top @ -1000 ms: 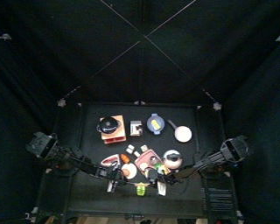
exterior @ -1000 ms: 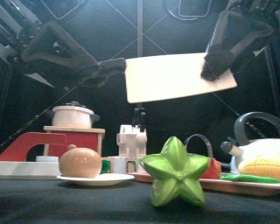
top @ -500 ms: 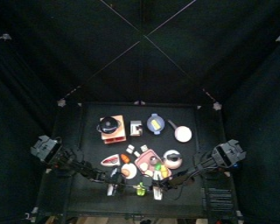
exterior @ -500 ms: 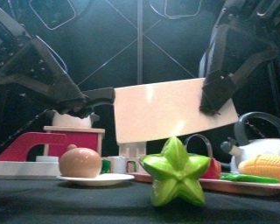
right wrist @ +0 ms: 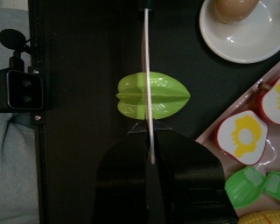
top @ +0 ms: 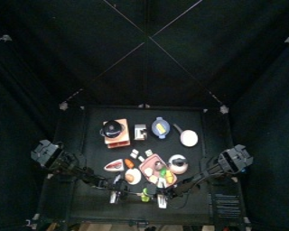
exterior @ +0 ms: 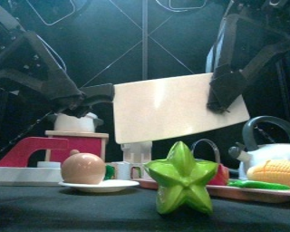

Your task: Cut starfruit

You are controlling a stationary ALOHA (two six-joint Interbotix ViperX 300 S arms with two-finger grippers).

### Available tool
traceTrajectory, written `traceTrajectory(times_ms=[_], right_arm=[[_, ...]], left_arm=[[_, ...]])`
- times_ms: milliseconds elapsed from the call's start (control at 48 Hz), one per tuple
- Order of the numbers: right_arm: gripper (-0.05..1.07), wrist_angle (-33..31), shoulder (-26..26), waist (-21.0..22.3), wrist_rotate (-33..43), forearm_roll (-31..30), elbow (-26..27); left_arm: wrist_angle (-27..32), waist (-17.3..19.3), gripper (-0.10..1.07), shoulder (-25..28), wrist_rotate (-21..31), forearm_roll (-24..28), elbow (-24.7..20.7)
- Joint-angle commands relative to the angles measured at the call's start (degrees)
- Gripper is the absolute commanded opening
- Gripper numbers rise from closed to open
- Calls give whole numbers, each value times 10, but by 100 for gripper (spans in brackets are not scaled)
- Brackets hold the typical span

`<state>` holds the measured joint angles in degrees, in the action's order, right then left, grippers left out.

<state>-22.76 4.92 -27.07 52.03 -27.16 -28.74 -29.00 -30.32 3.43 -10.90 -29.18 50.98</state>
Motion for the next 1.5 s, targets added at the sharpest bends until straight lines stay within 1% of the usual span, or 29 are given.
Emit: traceTrajectory(times_ms=[0,750,1208,1479], right_arm=[[35,-2,-10,-4,-1,0,3],[35,11,4,-4,0,4,0],[35,11,25,-4,0,4,0],[35,25,37,-4,0,12,0]], left_arm=[[1,-9,36,-4,-1,1,-6],[1,-4,36,2,-1,0,-2],[1,-4,36,6,-1,1,0],[2,-3,36,19,-1,1,0]])
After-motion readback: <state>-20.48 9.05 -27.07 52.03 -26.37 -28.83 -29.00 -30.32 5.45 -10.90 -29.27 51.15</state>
